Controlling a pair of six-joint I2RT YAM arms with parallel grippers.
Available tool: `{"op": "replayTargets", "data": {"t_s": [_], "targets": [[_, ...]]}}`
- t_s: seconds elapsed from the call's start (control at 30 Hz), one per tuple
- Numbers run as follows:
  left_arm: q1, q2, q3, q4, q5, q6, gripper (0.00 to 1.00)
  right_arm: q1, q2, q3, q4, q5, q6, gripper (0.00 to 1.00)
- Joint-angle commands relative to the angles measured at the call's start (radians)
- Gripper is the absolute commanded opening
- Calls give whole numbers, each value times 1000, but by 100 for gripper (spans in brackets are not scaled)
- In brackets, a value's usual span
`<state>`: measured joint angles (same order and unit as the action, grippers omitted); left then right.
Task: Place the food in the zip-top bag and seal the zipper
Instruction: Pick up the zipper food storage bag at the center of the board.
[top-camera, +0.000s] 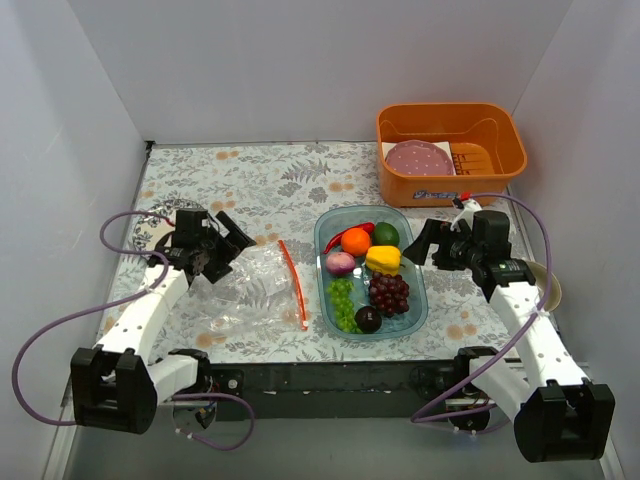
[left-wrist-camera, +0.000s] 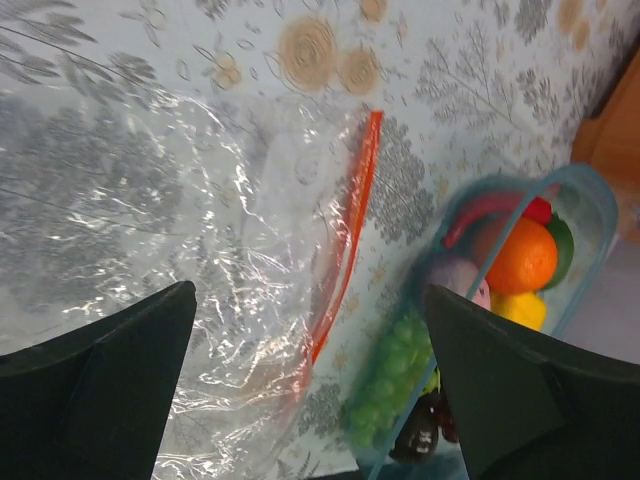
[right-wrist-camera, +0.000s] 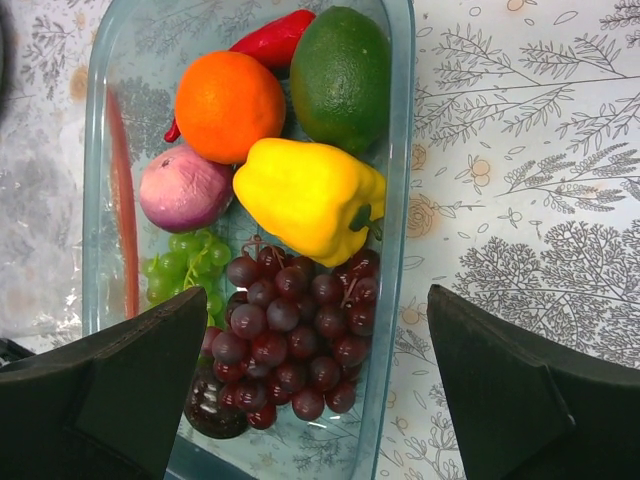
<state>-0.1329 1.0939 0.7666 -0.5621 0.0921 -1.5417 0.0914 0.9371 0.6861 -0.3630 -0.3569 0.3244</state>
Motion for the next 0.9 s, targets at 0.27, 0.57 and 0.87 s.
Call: {"op": "replayTargets", "data": {"t_s": [0.27, 0.57, 0.87], "targets": [[-342, 39, 95, -25, -24, 129, 98, -2, -47, 47, -70, 19, -22, 98], [-528, 195, 155, -172, -308, -10, 95, -2, -4, 118, -105, -14, -22, 94], [-528, 349, 212, -142, -344, 9, 76, -2, -6, 122, -113, -51, -35, 91]]}}
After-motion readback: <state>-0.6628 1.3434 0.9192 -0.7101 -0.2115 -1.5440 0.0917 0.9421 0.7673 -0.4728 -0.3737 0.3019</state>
